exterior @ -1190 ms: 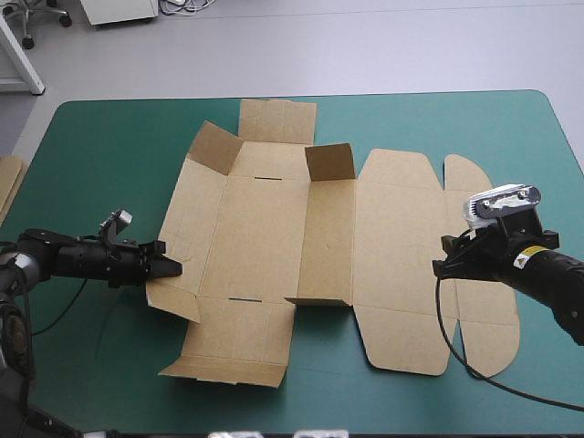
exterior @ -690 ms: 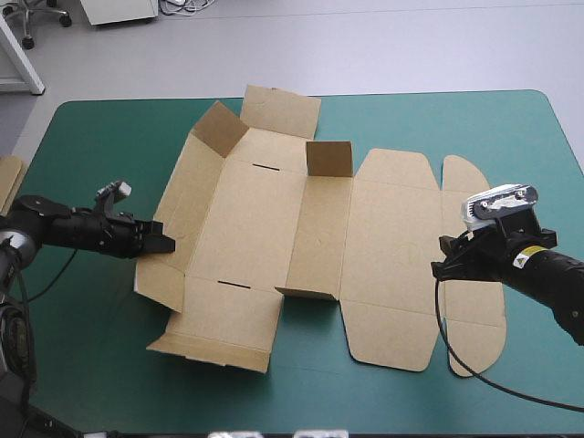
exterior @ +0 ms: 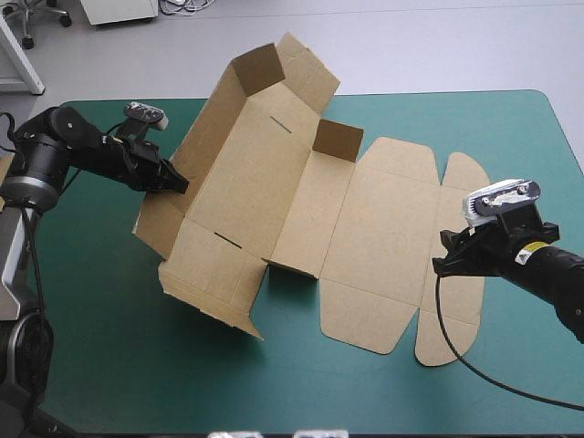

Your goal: Fold the box

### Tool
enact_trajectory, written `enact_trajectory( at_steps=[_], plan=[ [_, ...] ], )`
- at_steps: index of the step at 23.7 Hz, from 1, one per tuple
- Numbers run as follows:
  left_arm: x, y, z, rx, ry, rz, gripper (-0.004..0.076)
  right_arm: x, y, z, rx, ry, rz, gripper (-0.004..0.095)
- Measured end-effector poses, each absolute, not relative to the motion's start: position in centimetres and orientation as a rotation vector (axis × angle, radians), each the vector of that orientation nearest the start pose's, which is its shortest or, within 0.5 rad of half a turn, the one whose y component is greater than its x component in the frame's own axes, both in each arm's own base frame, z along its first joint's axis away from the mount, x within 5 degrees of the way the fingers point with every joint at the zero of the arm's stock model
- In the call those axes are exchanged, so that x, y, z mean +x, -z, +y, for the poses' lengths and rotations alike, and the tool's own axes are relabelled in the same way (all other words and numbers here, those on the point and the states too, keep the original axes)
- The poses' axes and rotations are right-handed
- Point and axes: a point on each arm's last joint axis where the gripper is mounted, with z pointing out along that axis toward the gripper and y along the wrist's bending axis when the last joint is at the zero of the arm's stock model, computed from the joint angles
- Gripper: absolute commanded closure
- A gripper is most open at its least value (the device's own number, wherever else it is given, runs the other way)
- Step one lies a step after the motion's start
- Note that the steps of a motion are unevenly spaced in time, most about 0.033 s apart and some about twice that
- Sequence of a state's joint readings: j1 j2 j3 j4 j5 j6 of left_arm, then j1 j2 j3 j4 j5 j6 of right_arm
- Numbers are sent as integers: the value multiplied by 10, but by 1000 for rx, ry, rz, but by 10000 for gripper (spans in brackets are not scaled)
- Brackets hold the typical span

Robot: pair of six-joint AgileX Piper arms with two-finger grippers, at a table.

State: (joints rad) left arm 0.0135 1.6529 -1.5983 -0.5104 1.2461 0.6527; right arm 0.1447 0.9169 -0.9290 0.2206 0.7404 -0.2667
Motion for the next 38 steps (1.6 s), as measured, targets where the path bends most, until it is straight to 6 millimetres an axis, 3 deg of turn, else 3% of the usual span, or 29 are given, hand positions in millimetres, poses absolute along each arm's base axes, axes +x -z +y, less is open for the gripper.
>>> enact_trajectory(
  at_steps=[6,10,16,21,24,31,35,38],
  plan=[
    [343,-381,-62,953,359,2365,734,176,-377,36,-372,-121,2130,396],
    [341,-382,-82,1049,334,2314,734,175,-379,35,-374,-108,2130,396],
    [332,-383,-109,1389,293,2120,709,175,-378,35,-369,-111,2145,396],
    [329,-385,-112,1547,234,2019,709,174,-378,35,-361,-118,2153,396],
    [336,-393,-110,1600,140,1969,709,173,-379,35,-356,-124,2163,399],
    [373,-425,-110,1712,-162,1745,710,173,-379,35,-351,-130,2167,400],
    [374,-418,-126,1797,-207,1701,734,173,-379,35,-346,-134,2164,400],
    [368,-419,-154,1796,-304,1692,734,175,-382,35,-334,-135,2137,400]
  ],
)
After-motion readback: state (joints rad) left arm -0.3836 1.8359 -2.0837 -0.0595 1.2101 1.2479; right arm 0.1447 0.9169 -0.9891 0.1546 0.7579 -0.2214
